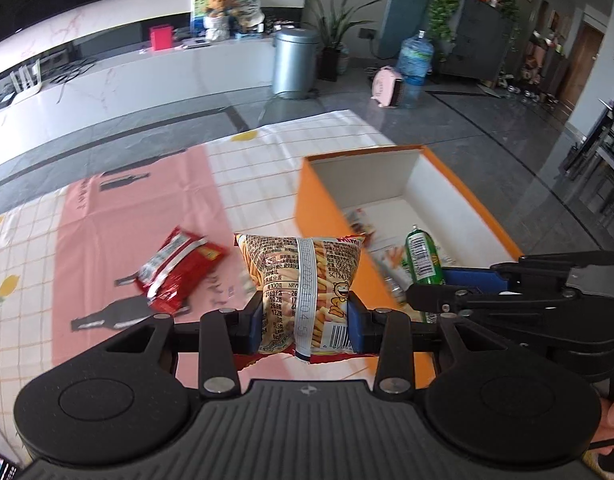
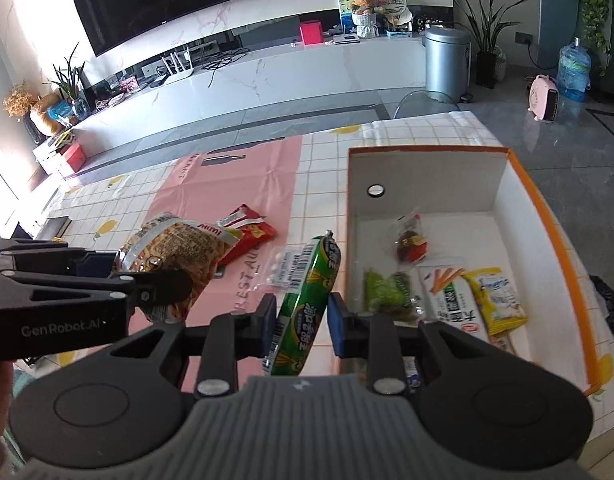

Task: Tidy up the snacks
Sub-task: 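Carry both items into the orange box and open both grippers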

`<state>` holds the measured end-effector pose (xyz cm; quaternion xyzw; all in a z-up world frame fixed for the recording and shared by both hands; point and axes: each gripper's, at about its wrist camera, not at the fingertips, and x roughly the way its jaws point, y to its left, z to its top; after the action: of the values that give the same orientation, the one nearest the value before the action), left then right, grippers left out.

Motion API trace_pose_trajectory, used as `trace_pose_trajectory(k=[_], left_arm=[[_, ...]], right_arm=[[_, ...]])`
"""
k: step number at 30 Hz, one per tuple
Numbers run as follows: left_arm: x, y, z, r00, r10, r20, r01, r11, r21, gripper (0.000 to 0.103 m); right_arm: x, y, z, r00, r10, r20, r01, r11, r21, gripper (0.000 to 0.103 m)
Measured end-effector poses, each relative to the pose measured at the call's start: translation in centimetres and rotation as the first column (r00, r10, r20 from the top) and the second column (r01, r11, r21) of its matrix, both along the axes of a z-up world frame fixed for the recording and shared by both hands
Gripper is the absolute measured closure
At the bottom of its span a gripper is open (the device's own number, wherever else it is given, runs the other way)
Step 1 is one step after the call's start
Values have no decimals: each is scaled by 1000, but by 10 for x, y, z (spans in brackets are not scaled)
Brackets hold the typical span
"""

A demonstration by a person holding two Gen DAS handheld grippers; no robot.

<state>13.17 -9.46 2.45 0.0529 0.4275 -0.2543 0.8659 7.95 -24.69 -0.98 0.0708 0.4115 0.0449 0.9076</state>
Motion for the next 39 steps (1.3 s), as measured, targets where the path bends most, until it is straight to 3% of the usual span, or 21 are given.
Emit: trace_pose_trajectory(k=[4, 9, 14, 22, 30, 39], left_arm=[[4, -38, 1, 996, -87, -8, 87, 996, -6, 58], [11, -85, -16, 980, -200, -9, 200, 978, 53, 58], [29, -117, -34, 958, -286, -27, 287, 953, 101, 59], [79, -135, -67, 945, -323, -56, 328, 926, 187, 59], [104, -152, -78, 926, -370, -73, 377, 907, 188, 59], [120, -159, -104, 920, -379, -104, 392, 896, 208, 58]], right_arm=[[2, -27, 4, 1000, 14, -15, -15, 998, -55, 79], [8, -56, -3, 997, 72, -26, -76, 981, -181, 79], [28, -83, -20, 988, 123, -88, -142, 959, -244, 79], [76, -102, -53, 972, 173, -160, -212, 939, -271, 79], [118, -107, -75, 953, 215, -214, -271, 920, -282, 78], [135, -118, -87, 934, 247, -258, -314, 912, -265, 79]])
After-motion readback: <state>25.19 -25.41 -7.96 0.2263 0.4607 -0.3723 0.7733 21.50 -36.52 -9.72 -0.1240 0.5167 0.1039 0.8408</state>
